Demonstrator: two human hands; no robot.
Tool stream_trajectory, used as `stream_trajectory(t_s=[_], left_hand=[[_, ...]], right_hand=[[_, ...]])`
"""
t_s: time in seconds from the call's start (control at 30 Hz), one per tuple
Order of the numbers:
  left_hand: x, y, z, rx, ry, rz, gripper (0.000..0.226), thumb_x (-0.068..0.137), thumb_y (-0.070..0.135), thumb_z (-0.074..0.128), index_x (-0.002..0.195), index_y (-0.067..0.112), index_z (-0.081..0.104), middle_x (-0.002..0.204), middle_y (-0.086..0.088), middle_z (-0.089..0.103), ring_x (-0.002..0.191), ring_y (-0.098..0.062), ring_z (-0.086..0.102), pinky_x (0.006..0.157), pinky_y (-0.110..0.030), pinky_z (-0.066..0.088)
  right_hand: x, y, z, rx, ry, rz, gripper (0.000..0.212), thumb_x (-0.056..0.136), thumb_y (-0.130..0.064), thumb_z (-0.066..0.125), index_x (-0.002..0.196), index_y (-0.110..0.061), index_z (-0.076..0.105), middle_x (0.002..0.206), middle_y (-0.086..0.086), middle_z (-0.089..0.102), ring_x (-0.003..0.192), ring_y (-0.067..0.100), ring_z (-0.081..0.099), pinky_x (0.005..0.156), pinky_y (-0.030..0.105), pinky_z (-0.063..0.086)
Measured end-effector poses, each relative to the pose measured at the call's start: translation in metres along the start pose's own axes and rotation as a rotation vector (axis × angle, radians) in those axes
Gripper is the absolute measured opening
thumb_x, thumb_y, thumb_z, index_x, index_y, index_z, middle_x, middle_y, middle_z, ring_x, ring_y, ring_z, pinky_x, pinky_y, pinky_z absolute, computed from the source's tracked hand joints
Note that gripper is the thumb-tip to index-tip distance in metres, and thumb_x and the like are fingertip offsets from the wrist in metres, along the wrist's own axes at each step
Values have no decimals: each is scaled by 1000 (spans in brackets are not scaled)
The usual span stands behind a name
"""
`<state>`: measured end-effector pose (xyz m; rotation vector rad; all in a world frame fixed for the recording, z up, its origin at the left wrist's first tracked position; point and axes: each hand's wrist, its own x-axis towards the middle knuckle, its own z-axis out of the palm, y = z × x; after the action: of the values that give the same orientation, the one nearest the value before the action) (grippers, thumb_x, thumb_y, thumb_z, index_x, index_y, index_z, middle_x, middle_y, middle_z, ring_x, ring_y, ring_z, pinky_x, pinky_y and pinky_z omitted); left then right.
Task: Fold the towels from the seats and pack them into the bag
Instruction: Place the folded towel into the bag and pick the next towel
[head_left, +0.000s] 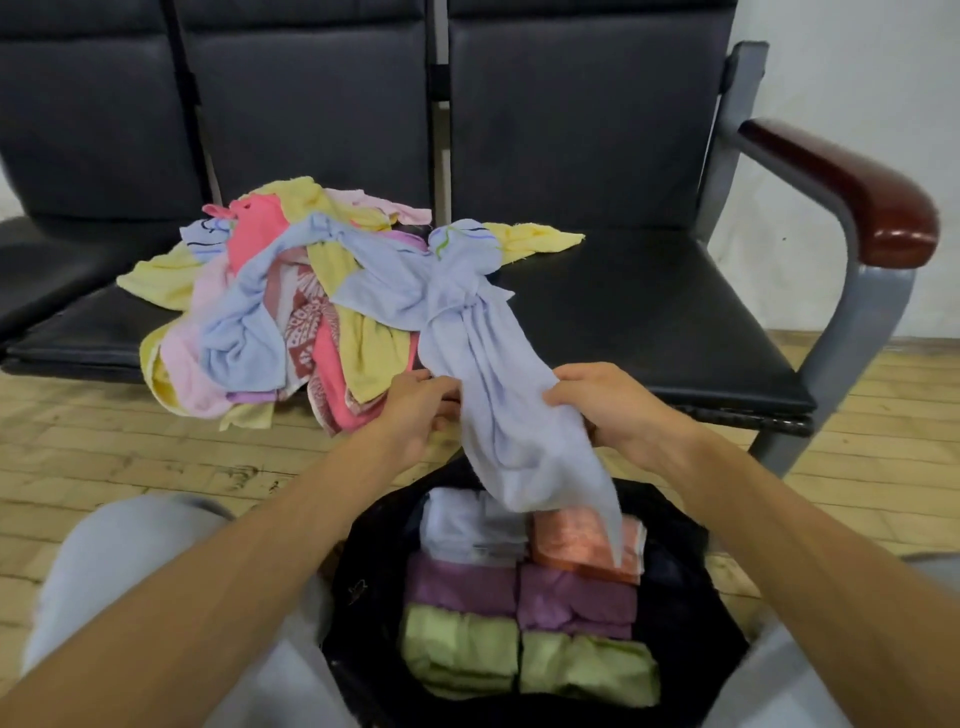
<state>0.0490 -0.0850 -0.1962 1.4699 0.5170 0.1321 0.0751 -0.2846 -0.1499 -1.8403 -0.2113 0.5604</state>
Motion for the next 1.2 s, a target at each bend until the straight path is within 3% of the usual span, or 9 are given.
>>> stream_trajectory(t_s=[0.17, 0.37, 0.57, 0.63, 0.8, 0.87, 1.0, 1.1, 1.2], left_hand=[[-10, 6, -4, 28, -214, -21, 17, 85, -4, 46, 74, 8, 50, 61, -8, 47, 50, -18, 43, 47, -26, 31], [-16, -5, -8, 181, -193, -42, 13, 94, 12, 58, 81, 8, 58, 62, -4, 55, 53, -17, 54, 51, -26, 39], [-19, -9, -3, 288, -113, 47, 32, 93, 26, 62, 67, 15, 47, 63, 0, 46, 60, -14, 45, 59, -24, 41], [-21, -6, -6, 239, -74, 92, 39, 90, 29, 66, 63, 14, 41, 64, -3, 40, 62, -16, 41, 60, -25, 38], [-29, 2, -18, 99, 36, 153, 26, 72, 16, 64, 67, 12, 39, 73, -6, 36, 70, -21, 31, 62, -35, 27], [-30, 2, -21, 112, 74, 145, 35, 78, 3, 61, 61, 16, 33, 64, -7, 29, 62, -20, 28, 56, -30, 23], [-37, 7, -23, 41, 43, 70, 14, 81, -7, 58, 88, 5, 62, 82, -13, 66, 71, -23, 60, 62, -30, 49], [-38, 11, -24, -35, -49, -10, 37, 72, -3, 55, 107, -2, 68, 102, -24, 70, 89, -33, 66, 77, -39, 51], [-42, 14, -23, -97, -131, -100, 45, 69, 9, 59, 112, -2, 68, 105, -19, 69, 92, -31, 64, 73, -32, 50]], right_hand=[[-6, 0, -6, 14, -30, 24, 23, 85, -3, 52, 65, -13, 52, 61, 3, 52, 54, 15, 49, 50, 24, 38], [-12, 3, -11, 24, -92, 55, 10, 89, -13, 57, 91, -7, 64, 84, 12, 66, 69, 22, 61, 59, 29, 52], [-7, 12, -11, 37, 146, 8, 74, 75, -56, 71, 115, 7, 63, 118, 24, 61, 112, 39, 60, 91, 47, 55], [1, 19, -16, 81, 202, -44, 91, 59, -55, 74, 113, 16, 54, 119, 33, 53, 112, 44, 58, 77, 42, 51], [0, 14, -15, 81, 192, -36, 22, 82, -9, 68, 95, 9, 66, 92, 23, 66, 81, 29, 62, 73, 41, 50], [-2, 12, -12, 82, 161, 9, 24, 75, -4, 66, 92, 12, 62, 88, 19, 62, 79, 29, 58, 72, 40, 48], [-1, 14, -9, 153, 101, 81, 17, 69, -13, 65, 82, -7, 55, 83, 12, 46, 79, 28, 41, 68, 38, 36], [-2, 15, -11, 199, 129, 97, 25, 86, -25, 71, 92, -1, 72, 92, 14, 72, 83, 27, 66, 73, 36, 54], [1, 16, -13, 218, 134, 99, 26, 84, -20, 74, 101, 1, 73, 99, 12, 75, 93, 24, 71, 79, 34, 56]])
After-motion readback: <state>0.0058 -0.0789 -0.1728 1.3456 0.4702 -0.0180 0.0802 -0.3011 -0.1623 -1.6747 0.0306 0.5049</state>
